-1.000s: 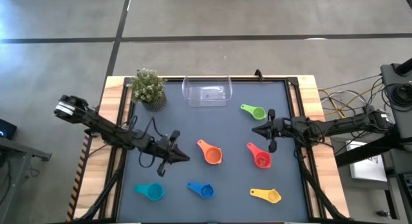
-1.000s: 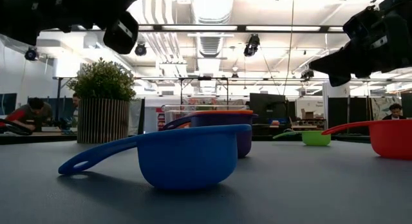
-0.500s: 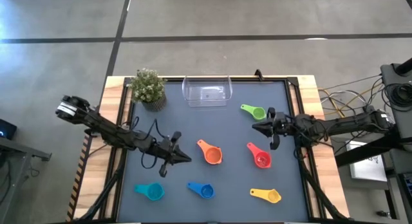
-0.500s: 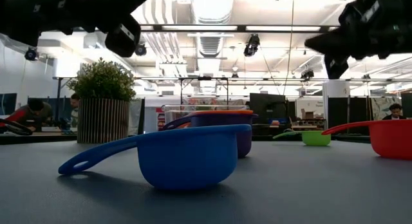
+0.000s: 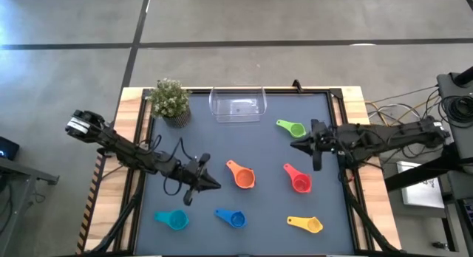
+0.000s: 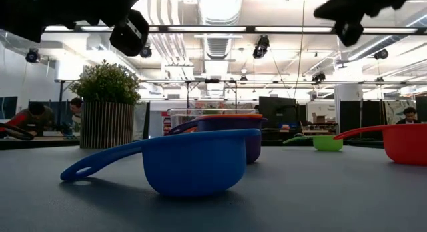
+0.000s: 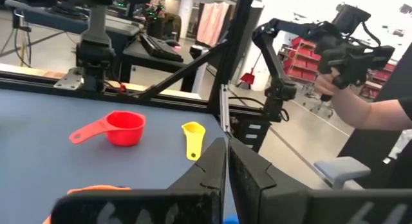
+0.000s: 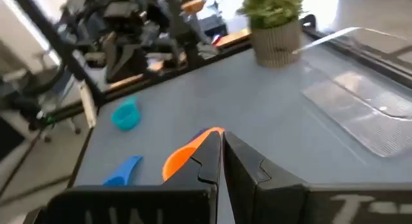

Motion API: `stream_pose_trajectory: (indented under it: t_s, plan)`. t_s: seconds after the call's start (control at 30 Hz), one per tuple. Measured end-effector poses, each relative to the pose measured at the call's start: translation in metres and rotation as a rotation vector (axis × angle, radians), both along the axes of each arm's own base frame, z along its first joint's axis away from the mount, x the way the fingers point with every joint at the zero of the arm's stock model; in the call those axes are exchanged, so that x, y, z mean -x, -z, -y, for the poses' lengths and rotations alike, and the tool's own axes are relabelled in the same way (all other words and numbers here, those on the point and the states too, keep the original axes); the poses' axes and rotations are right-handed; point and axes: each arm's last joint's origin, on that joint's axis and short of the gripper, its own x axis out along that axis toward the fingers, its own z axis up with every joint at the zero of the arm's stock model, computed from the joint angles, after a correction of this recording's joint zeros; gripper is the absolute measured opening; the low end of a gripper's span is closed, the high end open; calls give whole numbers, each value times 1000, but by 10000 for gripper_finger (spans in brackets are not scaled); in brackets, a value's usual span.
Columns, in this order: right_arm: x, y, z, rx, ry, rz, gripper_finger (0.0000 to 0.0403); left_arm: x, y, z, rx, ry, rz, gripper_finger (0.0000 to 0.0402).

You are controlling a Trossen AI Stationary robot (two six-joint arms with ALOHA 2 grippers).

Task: Nest measuring cups in basket
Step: Stack the red measuring cup on top of the orange measuring cup

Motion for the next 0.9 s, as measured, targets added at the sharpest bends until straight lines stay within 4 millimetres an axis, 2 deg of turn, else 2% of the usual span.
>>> stream_pose_trajectory:
  t_s: [0.13,0.27,0.33,0.4,0.57,0.73,0.9]
  plan:
    - [-17,2,-15,16,-76,-73,9,2,2,3,-3,15,-12,0]
    - [-29,16,-33,-92,-210,-213,9,5,3,10,1,43,-22,0]
    - [-32,21,-40,-147,-219,-292,9,7,3,14,1,58,-25,0]
    - [-33,23,-48,-139,-197,-356,9,8,3,16,-3,69,-24,0]
    - [-30,21,-61,17,-85,-425,9,10,4,20,19,31,-36,0]
    - [-30,14,-58,166,83,-411,9,10,4,21,-13,0,-31,0]
    - [-32,19,-54,165,155,-424,9,10,4,21,-24,-5,-27,0]
